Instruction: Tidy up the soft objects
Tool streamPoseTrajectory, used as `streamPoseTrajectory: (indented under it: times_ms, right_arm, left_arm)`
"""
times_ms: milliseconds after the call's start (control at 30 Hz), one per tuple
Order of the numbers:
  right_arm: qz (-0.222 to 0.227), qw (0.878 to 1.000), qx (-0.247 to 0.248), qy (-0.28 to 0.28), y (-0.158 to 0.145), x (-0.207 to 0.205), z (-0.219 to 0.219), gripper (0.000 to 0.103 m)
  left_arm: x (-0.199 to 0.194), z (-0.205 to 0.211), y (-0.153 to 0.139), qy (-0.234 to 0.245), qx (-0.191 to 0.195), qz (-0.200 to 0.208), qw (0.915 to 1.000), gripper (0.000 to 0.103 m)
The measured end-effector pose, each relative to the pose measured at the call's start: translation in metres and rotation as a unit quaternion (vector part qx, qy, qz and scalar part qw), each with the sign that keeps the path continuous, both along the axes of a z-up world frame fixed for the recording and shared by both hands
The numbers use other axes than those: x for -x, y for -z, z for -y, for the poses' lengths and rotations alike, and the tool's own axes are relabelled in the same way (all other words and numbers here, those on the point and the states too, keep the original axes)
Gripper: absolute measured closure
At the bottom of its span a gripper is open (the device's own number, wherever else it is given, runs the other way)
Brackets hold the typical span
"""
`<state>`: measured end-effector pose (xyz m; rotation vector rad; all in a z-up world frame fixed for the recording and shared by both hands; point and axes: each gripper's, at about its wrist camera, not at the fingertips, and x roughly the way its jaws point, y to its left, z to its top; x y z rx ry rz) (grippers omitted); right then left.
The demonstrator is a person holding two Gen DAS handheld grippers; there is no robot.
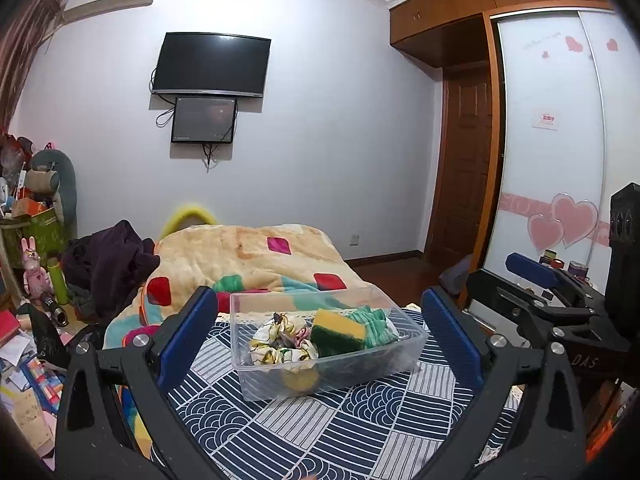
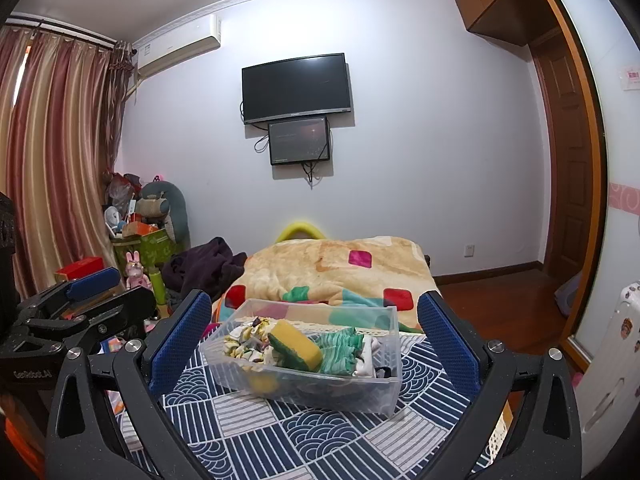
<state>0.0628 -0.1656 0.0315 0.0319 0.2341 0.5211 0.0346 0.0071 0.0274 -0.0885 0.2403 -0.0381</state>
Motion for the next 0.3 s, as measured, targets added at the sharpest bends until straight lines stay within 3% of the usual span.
streamPoseTrajectory:
  times_ms: [300]
  right_arm:
    - [-0.001, 1.000, 0.002, 0.000, 0.0006, -0.0002, -0.0016, 0.000]
  left_arm:
    - [0.0004, -0.0019, 0.0004, -0.002, 0.005, -0.003, 1.0000, 0.000]
